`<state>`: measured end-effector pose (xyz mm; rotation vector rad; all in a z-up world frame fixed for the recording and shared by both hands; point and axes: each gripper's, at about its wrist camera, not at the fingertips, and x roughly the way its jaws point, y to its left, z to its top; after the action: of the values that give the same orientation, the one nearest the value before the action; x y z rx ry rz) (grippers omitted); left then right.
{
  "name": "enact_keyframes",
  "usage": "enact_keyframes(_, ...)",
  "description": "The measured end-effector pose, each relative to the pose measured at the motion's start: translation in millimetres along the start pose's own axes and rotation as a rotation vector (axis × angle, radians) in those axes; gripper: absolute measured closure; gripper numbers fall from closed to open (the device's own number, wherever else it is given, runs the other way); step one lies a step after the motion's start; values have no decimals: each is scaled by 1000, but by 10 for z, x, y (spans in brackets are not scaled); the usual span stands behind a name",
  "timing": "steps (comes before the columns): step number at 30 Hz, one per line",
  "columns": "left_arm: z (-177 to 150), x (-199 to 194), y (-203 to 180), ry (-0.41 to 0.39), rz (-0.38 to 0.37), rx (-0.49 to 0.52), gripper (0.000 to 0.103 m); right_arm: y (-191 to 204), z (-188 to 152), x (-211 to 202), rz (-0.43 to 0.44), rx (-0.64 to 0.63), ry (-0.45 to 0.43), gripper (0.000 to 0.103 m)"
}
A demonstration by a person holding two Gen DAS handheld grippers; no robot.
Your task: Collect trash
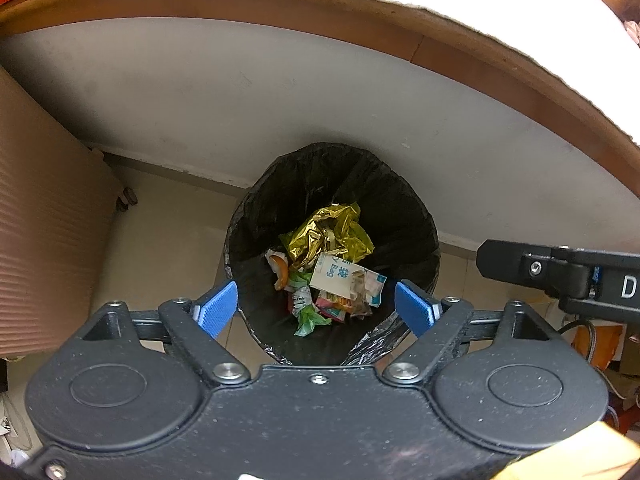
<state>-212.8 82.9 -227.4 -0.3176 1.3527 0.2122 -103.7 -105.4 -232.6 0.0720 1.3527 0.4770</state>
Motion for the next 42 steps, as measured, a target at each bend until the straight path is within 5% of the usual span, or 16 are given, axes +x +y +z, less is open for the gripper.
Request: enact_keyframes(42,-19,32,-41,38,37,15,18,-16,-13,-14,-2,3,0,35)
